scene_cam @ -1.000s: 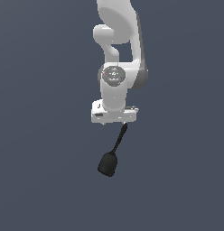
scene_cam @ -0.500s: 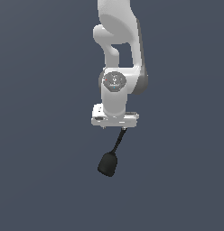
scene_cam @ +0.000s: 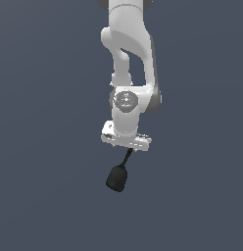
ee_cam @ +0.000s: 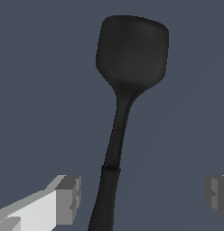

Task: Pick up the object and move it to a goal position.

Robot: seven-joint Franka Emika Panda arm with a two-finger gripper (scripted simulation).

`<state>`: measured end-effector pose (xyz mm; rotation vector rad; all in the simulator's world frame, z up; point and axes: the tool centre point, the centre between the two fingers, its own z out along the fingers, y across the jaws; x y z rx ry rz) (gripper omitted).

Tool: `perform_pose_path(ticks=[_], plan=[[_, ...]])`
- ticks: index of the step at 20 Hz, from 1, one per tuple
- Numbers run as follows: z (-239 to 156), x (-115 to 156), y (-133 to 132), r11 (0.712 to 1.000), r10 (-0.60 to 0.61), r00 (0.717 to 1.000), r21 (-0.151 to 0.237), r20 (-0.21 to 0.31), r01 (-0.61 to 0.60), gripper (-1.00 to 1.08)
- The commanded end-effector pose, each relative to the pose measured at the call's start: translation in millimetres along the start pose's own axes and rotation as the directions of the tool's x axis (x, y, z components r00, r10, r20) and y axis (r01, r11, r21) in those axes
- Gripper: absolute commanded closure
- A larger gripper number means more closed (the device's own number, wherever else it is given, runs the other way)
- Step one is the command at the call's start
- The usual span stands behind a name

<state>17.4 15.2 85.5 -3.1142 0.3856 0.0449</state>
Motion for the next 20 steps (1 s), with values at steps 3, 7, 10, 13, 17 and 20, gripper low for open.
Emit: perform_pose_path(ticks=[3,7,10,13,17,20], plan=[[10.6,9.1,-3.7,0.998,0.067,0.998,0.002,-0.017,-0.067,-0.92],[16.1,13.4,-5.6,0.995,0.1,0.995,0.003,-0.026,-0.1,-0.92],[17.8,14.7,-6.2,0.994,0.11,0.994,0.003,-0.028,-0.11,-0.92],[17.9,14.1,-6.1,0.994,0.106,0.994,0.003,-0.027,-0.106,-0.92],[26.3,14.2,-6.1,0.994,0.107,0.994,0.003,-0.027,-0.107,-0.92],[39.7,14.3,-6.0,0.994,0.108,0.994,0.003,-0.028,-0.108,-0.92]])
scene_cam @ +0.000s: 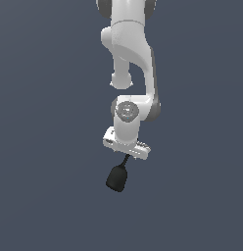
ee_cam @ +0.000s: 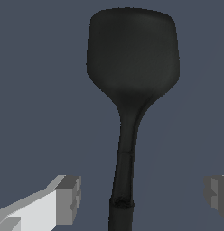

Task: Pick up the object and move it to a goal position.

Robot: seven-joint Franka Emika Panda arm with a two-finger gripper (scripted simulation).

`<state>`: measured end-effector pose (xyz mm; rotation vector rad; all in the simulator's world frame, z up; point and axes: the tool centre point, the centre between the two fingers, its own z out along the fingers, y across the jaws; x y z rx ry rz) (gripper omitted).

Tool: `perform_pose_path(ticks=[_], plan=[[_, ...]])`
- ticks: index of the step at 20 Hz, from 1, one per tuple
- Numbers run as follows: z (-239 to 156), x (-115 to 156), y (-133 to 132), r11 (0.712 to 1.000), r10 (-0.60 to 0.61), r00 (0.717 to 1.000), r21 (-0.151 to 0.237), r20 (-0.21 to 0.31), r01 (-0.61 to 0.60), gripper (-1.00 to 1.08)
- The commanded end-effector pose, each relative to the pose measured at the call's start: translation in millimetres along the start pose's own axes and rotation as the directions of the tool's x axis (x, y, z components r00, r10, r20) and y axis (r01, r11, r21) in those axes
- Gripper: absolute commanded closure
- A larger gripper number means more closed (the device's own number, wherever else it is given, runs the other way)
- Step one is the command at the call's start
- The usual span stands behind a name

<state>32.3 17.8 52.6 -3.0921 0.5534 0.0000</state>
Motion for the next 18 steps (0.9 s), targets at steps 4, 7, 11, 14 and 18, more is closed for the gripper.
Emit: perform_pose_path(ticks=[4,7,11,14,18], plan=[[27.0,-0.9,0.5,1.0,0.003,1.0,0.0,0.0,-0.003,-0.92],[34.3,-0.4,0.3,1.0,0.003,1.0,0.0,0.0,-0.003,-0.92],[35.6,0.4,-0.1,1.0,0.003,1.0,0.0,0.0,-0.003,1.08],[35.6,0.4,-0.1,1.0,0.003,1.0,0.0,0.0,-0.003,1.08],[35.6,0.4,-0.1,1.0,0.003,1.0,0.0,0.0,-0.003,1.08]])
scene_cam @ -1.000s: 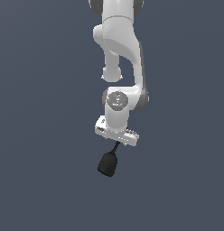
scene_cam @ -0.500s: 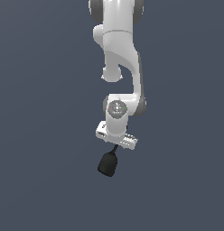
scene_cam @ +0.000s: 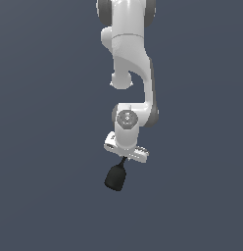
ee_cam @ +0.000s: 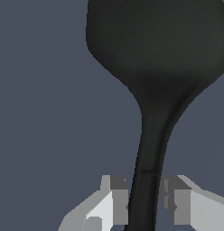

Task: Pick up the object and move it to a goal position.

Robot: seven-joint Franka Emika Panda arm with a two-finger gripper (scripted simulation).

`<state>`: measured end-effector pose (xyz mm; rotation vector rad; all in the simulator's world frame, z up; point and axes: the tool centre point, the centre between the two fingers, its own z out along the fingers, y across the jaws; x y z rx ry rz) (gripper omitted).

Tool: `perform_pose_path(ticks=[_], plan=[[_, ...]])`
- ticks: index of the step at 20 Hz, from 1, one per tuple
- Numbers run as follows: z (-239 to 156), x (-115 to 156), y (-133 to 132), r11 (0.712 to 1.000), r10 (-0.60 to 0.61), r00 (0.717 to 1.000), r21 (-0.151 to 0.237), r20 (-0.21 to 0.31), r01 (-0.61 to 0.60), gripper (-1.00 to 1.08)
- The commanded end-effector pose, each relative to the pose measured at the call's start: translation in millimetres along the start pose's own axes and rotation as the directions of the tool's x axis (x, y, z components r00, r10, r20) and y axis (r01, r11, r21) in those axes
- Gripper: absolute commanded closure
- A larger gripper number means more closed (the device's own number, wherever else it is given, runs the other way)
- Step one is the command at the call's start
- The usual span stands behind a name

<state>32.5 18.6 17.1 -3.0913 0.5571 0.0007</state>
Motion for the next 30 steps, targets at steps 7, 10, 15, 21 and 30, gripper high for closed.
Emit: perform_pose_path(ticks=[7,10,15,21,30], plan=[[-3.6,4.0,6.0,1.0,0.0,1.0,0.0,0.0,0.0,1.08],[-11.1,12.3,18.4,1.0,0.0,1.0,0.0,0.0,0.0,1.08],[-31.8,35.6,52.5,1.0,0.0,1.0,0.0,0.0,0.0,1.08],[-61.1,69.5,100.1,1.0,0.0,1.0,0.0,0.0,0.0,1.08],[-82.8,96.9,135.0,1.0,0.0,1.0,0.0,0.0,0.0,1.08]])
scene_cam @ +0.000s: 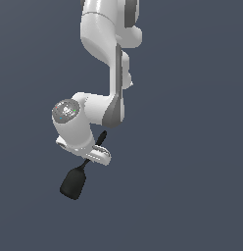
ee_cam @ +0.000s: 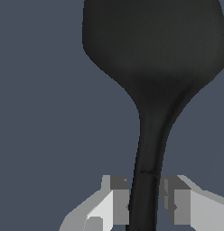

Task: Pick up the object and move it to a goal position.

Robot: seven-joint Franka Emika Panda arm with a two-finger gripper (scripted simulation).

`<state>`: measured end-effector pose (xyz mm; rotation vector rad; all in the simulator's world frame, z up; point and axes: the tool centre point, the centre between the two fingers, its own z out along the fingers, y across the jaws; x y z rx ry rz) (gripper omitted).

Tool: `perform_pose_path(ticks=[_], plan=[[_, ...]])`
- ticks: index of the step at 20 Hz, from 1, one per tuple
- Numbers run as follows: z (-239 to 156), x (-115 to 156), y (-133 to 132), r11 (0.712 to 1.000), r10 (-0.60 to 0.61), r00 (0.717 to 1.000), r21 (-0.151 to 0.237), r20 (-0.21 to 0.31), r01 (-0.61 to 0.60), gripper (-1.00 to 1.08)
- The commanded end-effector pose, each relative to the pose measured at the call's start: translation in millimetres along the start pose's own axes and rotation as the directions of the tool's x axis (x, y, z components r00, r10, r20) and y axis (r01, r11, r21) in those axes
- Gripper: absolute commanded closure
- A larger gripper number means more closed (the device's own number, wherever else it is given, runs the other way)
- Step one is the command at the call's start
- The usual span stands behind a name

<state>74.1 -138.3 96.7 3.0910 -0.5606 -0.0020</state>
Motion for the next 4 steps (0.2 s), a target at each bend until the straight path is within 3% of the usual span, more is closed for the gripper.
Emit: perform_pose_path(ticks=[1,4], plan=[[-3.9,4.3,3.8,1.0,-0.002,1.0,0.001,-0.001,0.002,1.08],[-4.9,5.7,5.4,1.0,-0.002,1.0,0.001,-0.001,0.002,1.08]])
